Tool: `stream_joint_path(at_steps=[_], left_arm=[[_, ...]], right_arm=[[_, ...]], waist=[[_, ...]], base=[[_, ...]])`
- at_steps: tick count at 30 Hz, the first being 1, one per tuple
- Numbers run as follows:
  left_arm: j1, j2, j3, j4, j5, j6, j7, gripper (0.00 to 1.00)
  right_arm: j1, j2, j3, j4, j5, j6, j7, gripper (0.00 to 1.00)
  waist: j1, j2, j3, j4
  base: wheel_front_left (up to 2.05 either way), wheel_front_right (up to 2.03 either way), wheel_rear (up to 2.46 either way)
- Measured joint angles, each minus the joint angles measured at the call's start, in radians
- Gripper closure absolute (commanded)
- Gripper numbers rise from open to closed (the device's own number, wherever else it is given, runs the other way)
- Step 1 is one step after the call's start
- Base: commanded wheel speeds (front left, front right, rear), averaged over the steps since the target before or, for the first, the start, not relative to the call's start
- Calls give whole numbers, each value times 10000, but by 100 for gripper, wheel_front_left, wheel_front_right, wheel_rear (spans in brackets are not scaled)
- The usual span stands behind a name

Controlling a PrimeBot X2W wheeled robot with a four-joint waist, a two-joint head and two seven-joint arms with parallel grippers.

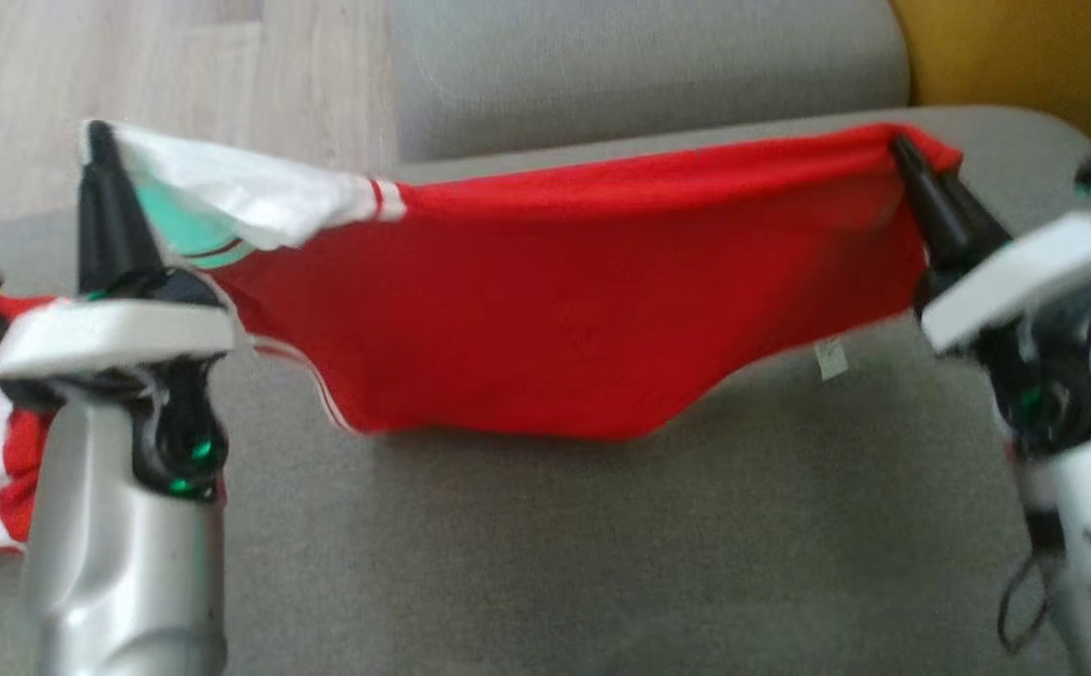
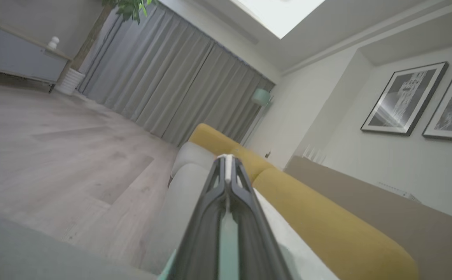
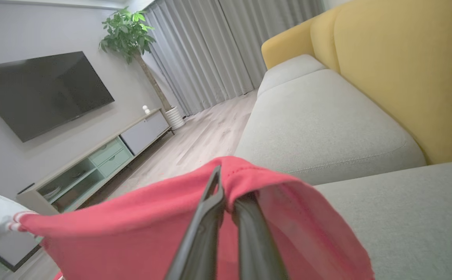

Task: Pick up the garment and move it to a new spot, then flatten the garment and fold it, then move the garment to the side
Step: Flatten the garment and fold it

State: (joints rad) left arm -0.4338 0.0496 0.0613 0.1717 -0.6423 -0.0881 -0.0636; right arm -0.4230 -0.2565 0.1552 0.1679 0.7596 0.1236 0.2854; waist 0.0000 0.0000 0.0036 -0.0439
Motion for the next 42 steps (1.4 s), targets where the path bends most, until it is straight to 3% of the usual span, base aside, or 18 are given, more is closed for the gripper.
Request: stream_joint_path(at_steps=[3,7,12,16,20,24,27,33,42], left_arm=[[-765,245,-324,932,274,-10,199,100],[-3157,571,-552,2495,441,-105,203,100],[-6305,788,-639,4236,711,-186,-529,100],[-7845,803,-604,5143,708,-280,-1432,100],[-7958,828,-669,5720,600,-364,-1806,100],[-7564,794,-1085,5912,531,-368,-1912,100],[-7274,677,-1935,5601,86,-370,-1941,100],[-6798,723,-1887,5344,-268,-441,-1941,100],[-5977,905,-2518,4991,-257,-441,-1941,100]], right_arm=[[-1193,17,33,955,-117,0,100,100],[-3650,-58,593,2500,-537,0,-282,100],[-6500,-155,1122,4477,-970,0,-1923,100],[-7787,-265,1651,5517,-1078,0,-3423,100],[-7900,-336,2280,6247,-706,0,-4638,100],[-7777,-759,2673,6418,-17,0,-5158,100],[-7701,-1271,3218,6376,525,0,-5329,100],[-7497,-1319,3622,6844,1227,0,-5336,100],[-7015,-1269,4399,7392,2186,0,-5062,100]], waist=[[0,0,407,-29],[2,0,1177,-64],[4,0,2180,-48],[6,-1,2754,95],[1,0,2868,395],[-2,0,3025,673],[1,0,3673,908],[6,-1,4572,1230],[-1,0,3679,1257]], base=[[0,0,0],[0,0,0],[0,0,0],[0,0,0],[0,0,0],[0,0,0],[0,0,0],[0,0,0],[0,0,0]])
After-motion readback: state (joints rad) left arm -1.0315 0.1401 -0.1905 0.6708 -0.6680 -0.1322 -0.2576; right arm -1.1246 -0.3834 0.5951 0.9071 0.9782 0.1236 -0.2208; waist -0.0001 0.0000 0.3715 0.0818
